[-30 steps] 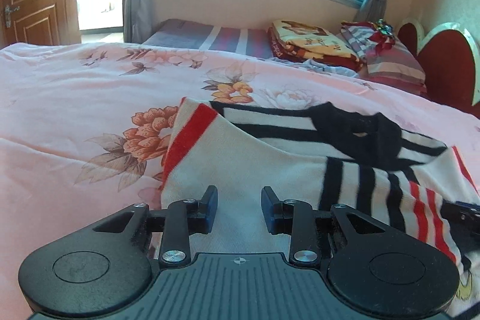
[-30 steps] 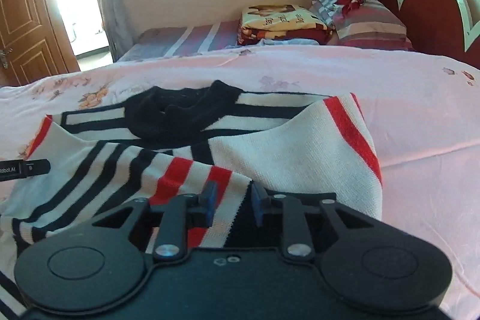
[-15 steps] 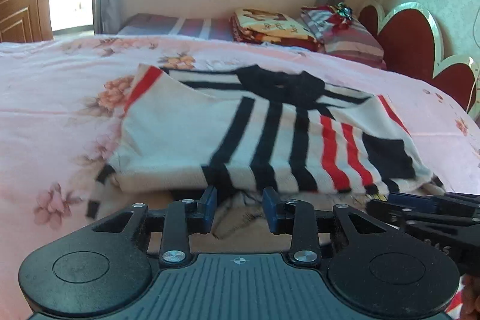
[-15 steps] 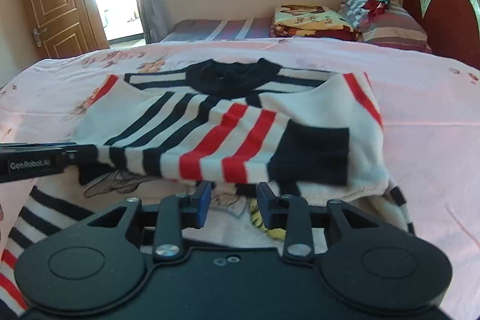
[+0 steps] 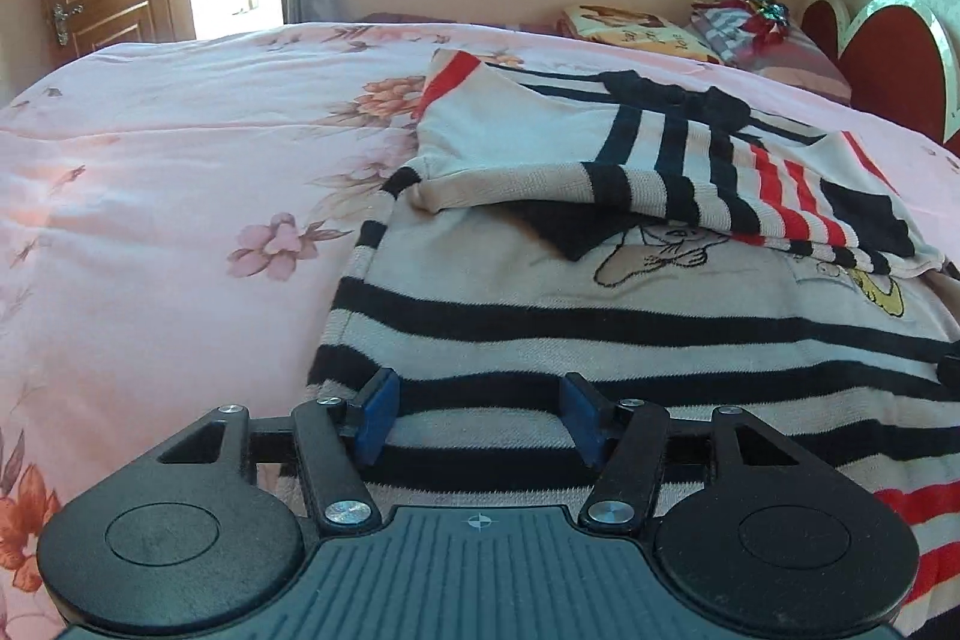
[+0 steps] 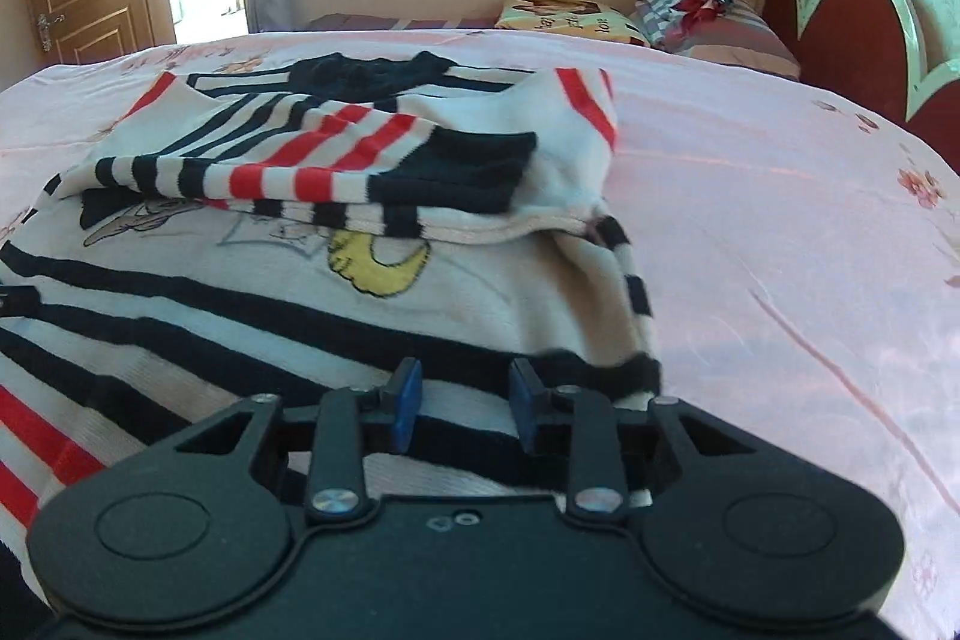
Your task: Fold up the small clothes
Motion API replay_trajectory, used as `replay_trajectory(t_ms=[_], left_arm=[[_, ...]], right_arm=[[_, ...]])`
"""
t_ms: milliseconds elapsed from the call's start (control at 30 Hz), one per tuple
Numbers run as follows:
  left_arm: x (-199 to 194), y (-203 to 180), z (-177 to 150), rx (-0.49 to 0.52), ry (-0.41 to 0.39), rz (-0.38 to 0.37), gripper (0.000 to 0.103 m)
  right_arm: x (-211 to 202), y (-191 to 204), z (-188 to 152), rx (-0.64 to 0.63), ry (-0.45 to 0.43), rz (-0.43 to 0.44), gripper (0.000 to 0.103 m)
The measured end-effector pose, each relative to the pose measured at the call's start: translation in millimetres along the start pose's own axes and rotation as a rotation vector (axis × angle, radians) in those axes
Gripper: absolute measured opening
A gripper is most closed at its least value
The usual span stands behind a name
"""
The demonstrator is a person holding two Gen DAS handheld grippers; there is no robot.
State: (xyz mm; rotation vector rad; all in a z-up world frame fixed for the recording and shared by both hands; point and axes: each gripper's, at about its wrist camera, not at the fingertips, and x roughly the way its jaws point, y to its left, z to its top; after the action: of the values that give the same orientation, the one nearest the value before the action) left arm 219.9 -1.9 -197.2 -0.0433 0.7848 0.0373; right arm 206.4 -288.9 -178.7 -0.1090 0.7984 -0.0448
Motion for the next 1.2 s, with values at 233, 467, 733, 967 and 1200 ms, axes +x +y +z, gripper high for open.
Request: replay_trajectory(t_ms=[233,467,733,967,1200], left_arm=[[-26,-31,0,-0.002,0.009,-0.079,0.059],[-26,-51,-27,0.148,-0.001,-0.121,0.059],[-51,-7,-52,0.138,-0.020,-0.134,0.060],[-65,-6,-53,0.098,0.005,-0.134,0.060],[-76,-13,-57,0.089,0.018,-0.168,0.060]], right_arm=[[-28,37,2,0.046,-0.011,0.102,0.034],[-25,113,-17,-0.110,0.036,0.086,0.031],[-58,62,-49,-0.036,0.024,-0.044,0.032],[-80,81,-54,0.024,0.026,-0.037,0.034],[-97,122,-60,-0.010,-0.004,0.031,0.037]])
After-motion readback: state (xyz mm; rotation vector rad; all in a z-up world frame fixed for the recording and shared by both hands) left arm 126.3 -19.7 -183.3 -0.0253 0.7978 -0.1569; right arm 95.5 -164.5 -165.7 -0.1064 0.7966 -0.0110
